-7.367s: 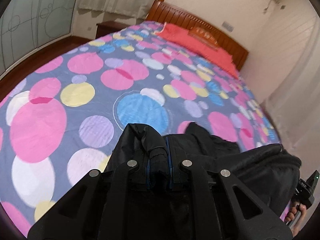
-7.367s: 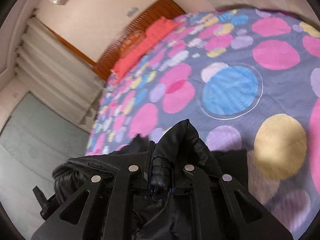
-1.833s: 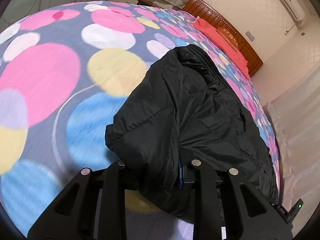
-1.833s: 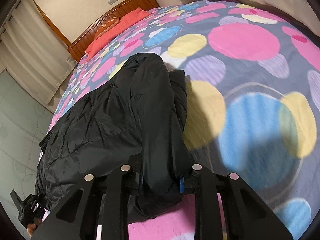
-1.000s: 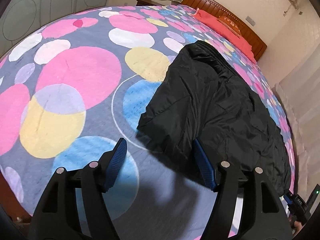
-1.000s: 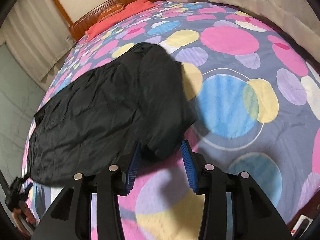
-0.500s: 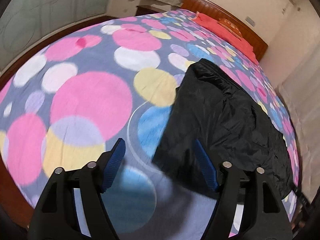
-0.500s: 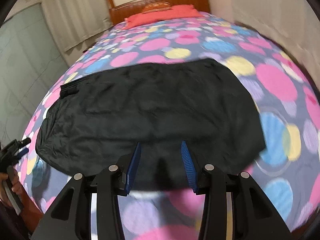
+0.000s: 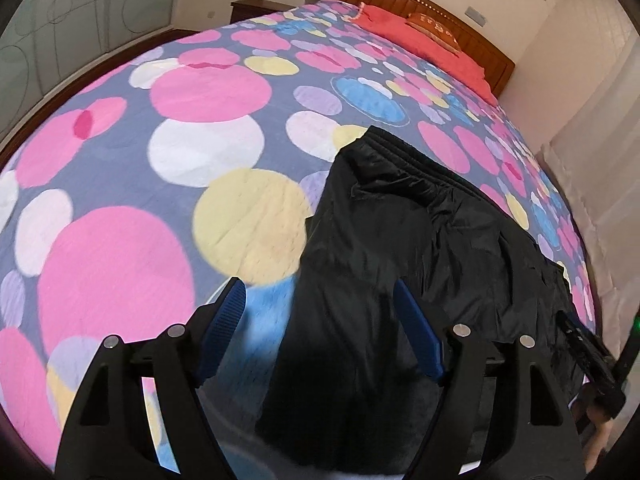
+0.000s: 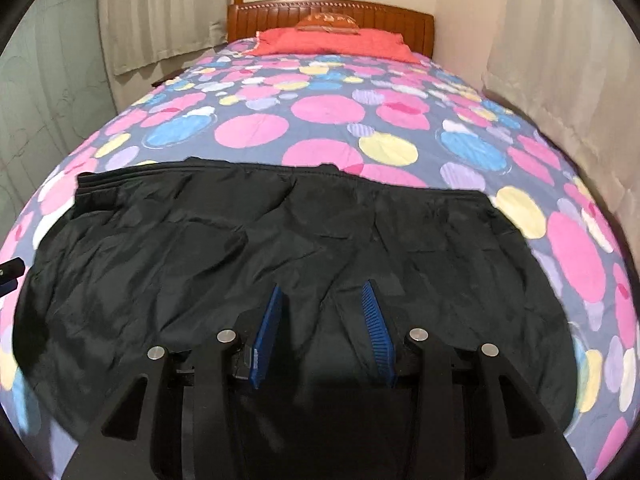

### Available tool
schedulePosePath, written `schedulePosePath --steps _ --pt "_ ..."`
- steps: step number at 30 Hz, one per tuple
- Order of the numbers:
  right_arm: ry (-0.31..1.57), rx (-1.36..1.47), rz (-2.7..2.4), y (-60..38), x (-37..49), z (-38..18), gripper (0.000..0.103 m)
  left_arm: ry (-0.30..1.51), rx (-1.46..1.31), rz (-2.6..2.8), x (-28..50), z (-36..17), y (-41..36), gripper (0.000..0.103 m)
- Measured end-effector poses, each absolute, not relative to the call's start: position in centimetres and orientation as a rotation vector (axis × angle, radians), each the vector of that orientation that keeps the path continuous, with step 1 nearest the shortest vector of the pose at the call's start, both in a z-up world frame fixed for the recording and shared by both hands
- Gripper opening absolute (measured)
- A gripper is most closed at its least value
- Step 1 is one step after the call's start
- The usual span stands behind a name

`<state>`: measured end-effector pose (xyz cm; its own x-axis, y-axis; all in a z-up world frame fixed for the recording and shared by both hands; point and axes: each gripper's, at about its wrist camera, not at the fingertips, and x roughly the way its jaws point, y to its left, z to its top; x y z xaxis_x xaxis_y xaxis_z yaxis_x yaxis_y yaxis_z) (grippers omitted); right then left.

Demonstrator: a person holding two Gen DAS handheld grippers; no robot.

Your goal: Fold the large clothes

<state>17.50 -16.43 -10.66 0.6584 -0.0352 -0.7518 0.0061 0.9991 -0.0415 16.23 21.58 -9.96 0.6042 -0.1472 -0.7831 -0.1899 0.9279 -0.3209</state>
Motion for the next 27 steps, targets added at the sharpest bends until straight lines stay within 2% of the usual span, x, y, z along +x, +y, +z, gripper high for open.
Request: schedulePosePath --steps 5,7,12,16,18,22,24,27 --pt "0.899 -0.068 -0.071 -16.2 18.9 -13.8 0.045 0.967 -0.383 -0.020 18.6 -11.3 20.9 0.077" --pt "0.898 -0.090 -0.084 -15.8 19.0 -14.2 0.045 0.981 -0.369 -0.042 19.4 -11.8 20.5 0.081" --pt "0.880 -0.104 -0.102 -15.5 19.1 -15.1 0.045 1.026 -0.366 -0.126 21.6 -13.0 19.9 0.083" --pt "0.875 -0.097 -0.103 -15.6 19.2 -15.3 0.045 1.113 -0.412 -0.199 23.4 -15.0 19.9 0.092" --pt "0.875 -0.090 -0.101 -15.7 19.4 -15.4 0.045 1.121 -0.399 -0.229 23.9 -15.5 19.5 0.092" --pt "0.869 -0.076 -0.096 -15.8 19.3 -15.5 0.045 1.128 -0.320 -0.246 24.1 -15.8 18.0 0.092" --pt "0.866 -0.070 -0.093 -16.0 19.4 -15.5 0.045 1.124 -0.316 -0.255 23.9 -15.8 17.8 0.086" --pt "0.862 -0.062 -0.089 -16.1 19.3 -15.6 0.046 1.119 -0.313 -0.267 24.0 -15.8 17.7 0.084"
